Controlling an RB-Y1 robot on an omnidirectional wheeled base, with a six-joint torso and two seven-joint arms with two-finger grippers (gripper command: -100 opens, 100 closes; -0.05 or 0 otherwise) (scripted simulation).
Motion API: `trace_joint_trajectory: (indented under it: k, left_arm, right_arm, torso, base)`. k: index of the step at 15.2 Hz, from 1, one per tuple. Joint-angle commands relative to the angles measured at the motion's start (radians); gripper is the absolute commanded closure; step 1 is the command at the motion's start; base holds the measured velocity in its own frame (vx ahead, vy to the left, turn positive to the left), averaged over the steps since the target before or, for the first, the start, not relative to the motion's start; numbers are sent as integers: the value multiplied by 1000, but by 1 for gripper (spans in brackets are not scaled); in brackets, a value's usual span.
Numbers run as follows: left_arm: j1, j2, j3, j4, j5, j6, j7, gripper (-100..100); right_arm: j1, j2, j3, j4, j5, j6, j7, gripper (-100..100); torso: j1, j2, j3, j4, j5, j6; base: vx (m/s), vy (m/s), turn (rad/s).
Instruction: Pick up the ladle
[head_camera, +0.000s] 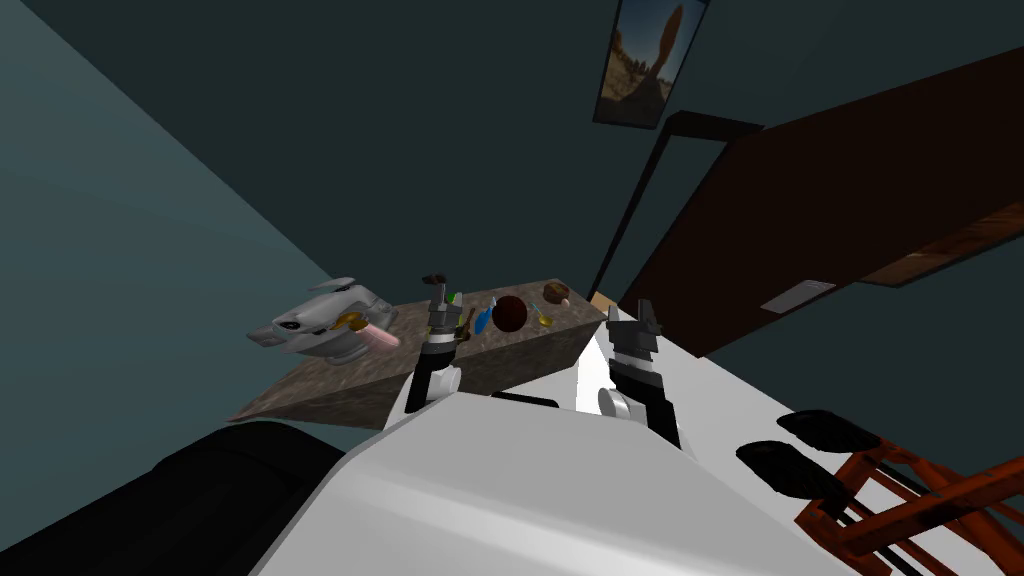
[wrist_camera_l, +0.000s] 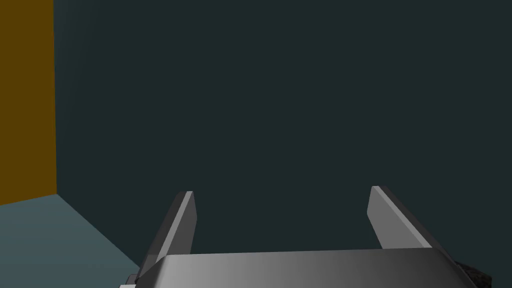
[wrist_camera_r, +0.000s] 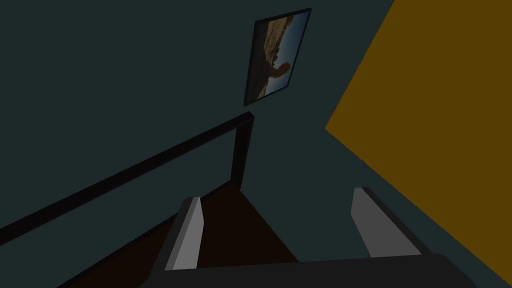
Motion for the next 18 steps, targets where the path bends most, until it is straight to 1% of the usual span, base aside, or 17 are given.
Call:
trace_joint_trajectory:
  k: [1, 2, 3, 4, 5, 6, 8, 9, 10, 11, 12, 13, 14, 15, 16, 17, 18]
  left_arm:
    - [0, 0, 0, 0, 0, 0, 0, 0]
    - [0, 0, 0, 0, 0, 0, 0, 0]
    - [0, 0, 0, 0, 0, 0, 0, 0]
    - [0, 0, 0, 0, 0, 0, 0, 0]
    - [0, 0, 0, 0, 0, 0, 0, 0]
    - [0, 0, 0, 0, 0, 0, 0, 0]
    - [0, 0, 0, 0, 0, 0, 0, 0]
    - [0, 0, 0, 0, 0, 0, 0, 0]
    - [0, 0, 0, 0, 0, 0, 0, 0]
    - [0, 0, 0, 0, 0, 0, 0, 0]
    - [0, 0, 0, 0, 0, 0, 0, 0]
    - [0, 0, 0, 0, 0, 0, 0, 0]
    - [0, 0, 0, 0, 0, 0, 0, 0]
    - [0, 0, 0, 0, 0, 0, 0, 0]
    - [0, 0, 0, 0, 0, 0, 0, 0]
    - [0, 0, 0, 0, 0, 0, 0, 0]
    - [0, 0, 0, 0, 0, 0, 0, 0]
  right_arm:
    - [8, -50, 2, 7, -4, 4, -2, -100]
    - [8, -51, 2, 7, -4, 4, -2, -100]
    - [16, -84, 4, 14, -8, 8, -5, -100]
    - [16, -89, 4, 14, -8, 8, -5, -100]
    - [27, -122, 6, 24, -14, 13, -8, -100]
    - [27, -130, 6, 24, -14, 13, -8, -100]
    - [39, -173, 9, 38, -21, 20, -12, -100]
    - [52, -201, 13, 54, -29, 27, -17, -100]
    - [52, -219, 13, 54, -29, 27, -17, -100]
    - [67, -244, 17, 72, -38, 36, -22, -100]
    - [67, -266, 17, 72, -38, 36, -22, -100]
    - [83, -289, 23, 94, -48, 45, -28, -100]
    - [83, -314, 23, 94, -48, 45, -28, -100]
    - [100, -339, 28, 117, -59, 55, -34, -100]
    - [100, -362, 28, 117, -59, 55, -34, -100]
    - [100, -365, 28, 117, -59, 55, -34, -100]
    - [118, -400, 35, 143, -70, 66, -41, -100]
  torso:
    - [0, 0, 0, 0, 0, 0]
    - [-1, 0, 0, 0, 0, 0]
    - [-1, 1, 0, 0, 0, 0]
    - [-2, 1, 0, 0, 0, 0]
    - [-2, 1, 1, 0, -1, 0]
    - [-3, 1, 1, 0, -1, 0]
    - [-4, 2, 1, 0, -1, 0]
    - [-4, 2, 1, 0, -1, 0]
    - [-4, 1, 1, 0, -1, 0]
    - [-4, 1, 1, 0, -1, 0]
    - [-5, 2, 1, 0, -1, 0]
    - [-5, 2, 1, 0, -1, 0]
    - [-5, 2, 1, 0, -1, 0]
    - [-5, 2, 1, 0, -1, 0]
    - [-5, 1, 1, 0, -1, 0]
    - [-5, 1, 1, 0, -1, 0]
    - [-4, 1, 1, 0, -1, 0]
  base:
    - [-5, -11, -40]
    - [-8, -19, -44]
    - [-12, -27, -49]
    - [-17, -29, -34]
    - [-18, -37, -45]
    - [-18, -38, -45]
    - [-17, -43, -50]
    - [-12, -46, -48]
    - [-15, -44, -44]
    - [-28, -54, -48]
    - [-22, -54, -34]
    - [-13, -57, -41]
    - [-13, -50, -32]
    - [-11, -52, -22]
    - [-16, -51, -13]
    - [-16, -38, 0]
    - [-19, -38, -3]
